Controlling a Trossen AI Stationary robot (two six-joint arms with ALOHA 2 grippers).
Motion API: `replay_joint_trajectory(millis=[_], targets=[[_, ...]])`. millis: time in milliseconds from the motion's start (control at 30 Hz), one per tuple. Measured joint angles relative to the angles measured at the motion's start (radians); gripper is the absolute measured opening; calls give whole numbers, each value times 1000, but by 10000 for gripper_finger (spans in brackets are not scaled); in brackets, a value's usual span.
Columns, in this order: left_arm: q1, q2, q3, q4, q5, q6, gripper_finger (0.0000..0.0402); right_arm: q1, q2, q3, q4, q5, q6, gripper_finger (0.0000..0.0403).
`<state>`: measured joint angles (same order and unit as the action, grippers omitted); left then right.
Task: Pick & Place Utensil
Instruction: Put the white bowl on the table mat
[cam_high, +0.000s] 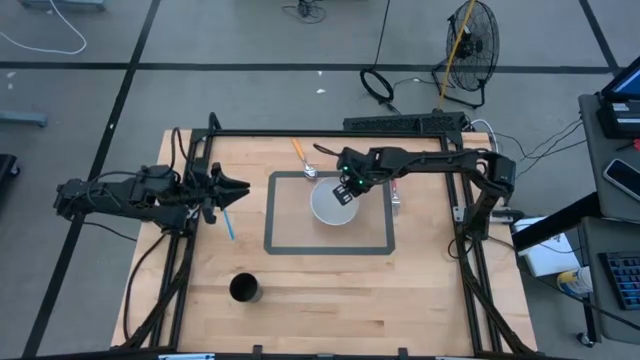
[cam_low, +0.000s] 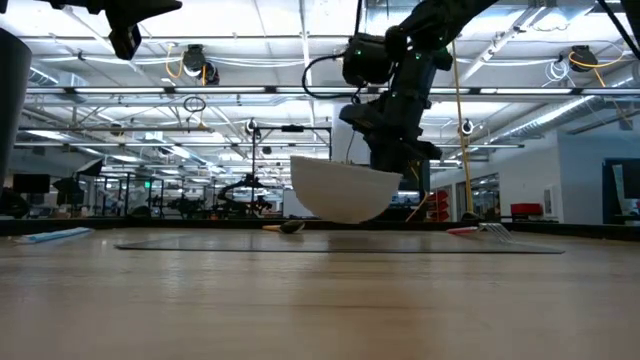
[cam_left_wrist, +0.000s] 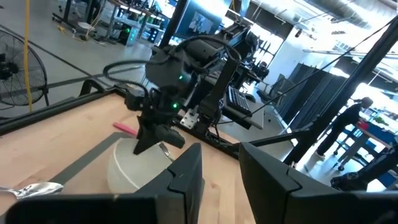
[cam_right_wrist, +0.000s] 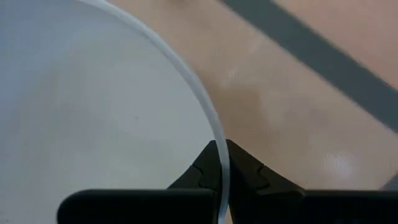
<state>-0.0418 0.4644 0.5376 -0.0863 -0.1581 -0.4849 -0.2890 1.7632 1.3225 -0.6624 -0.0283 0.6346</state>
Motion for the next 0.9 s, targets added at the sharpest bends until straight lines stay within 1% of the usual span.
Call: replay_joint_trajectory(millis=[200,533,900], targets=[[0,0,0,0,0,0,113,3,41,-1,3,-54,0,3],[0,0,-1,0,0,-14,113,2,41,-1,7,-50,-4,4],[0,0,-1,0,1,-14,113,2,41,-1,5,-51,-50,8]])
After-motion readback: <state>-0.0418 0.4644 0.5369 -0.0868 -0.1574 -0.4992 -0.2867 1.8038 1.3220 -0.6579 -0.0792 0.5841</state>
